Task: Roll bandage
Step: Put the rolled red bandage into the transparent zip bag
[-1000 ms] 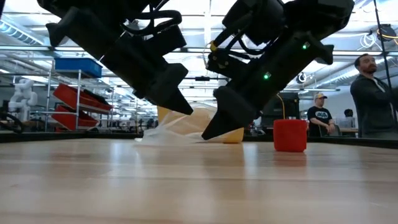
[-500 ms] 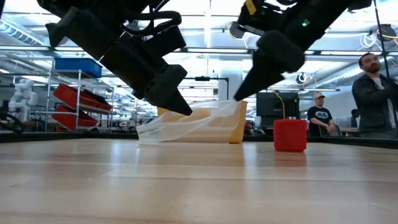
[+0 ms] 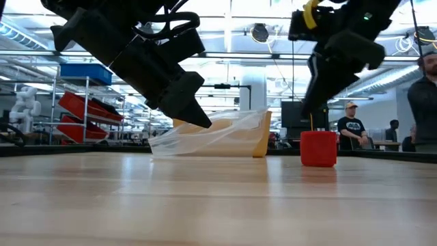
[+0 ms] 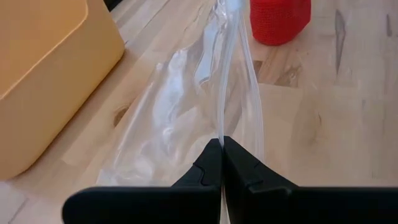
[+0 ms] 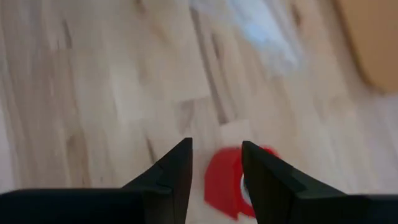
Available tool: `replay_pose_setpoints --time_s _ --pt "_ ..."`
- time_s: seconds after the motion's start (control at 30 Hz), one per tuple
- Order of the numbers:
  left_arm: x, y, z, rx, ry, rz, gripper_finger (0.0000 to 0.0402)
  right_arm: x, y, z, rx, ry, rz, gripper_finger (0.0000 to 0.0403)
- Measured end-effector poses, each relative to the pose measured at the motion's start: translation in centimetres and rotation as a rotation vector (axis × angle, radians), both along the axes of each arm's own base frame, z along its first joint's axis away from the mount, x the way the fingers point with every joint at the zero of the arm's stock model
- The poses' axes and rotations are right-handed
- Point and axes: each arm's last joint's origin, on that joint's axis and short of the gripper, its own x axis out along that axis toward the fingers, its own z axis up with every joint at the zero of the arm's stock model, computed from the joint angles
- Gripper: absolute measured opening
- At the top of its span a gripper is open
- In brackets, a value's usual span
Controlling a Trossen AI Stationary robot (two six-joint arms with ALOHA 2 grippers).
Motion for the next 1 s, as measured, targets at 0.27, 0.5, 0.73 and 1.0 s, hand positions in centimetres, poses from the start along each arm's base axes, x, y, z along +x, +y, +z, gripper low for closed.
replay_pose_setpoints --time_s 0.27,0.5,0.73,1.0 --pt "0.0 -0.1 0.0 -0.012 0.004 -0.017 0.0 -1.3 -0.3 -2.3 0.064 0.074 0.0 0.0126" --pt "0.1 0.0 0.0 -0.02 0.0 -0.021 0.0 -1.3 -0.2 -2.8 0.094 0.055 0.03 0.0126" --pt "0.1 0.1 0.0 -0.02 0.0 -0.015 0.0 -0.9 -0.7 -2.0 0.049 0.087 0.084 0.0126" --pt "0.1 0.2 0.0 -0.015 0.005 -0.017 0.0 -0.8 -2.3 -2.0 0.018 0.144 0.075 0.0126"
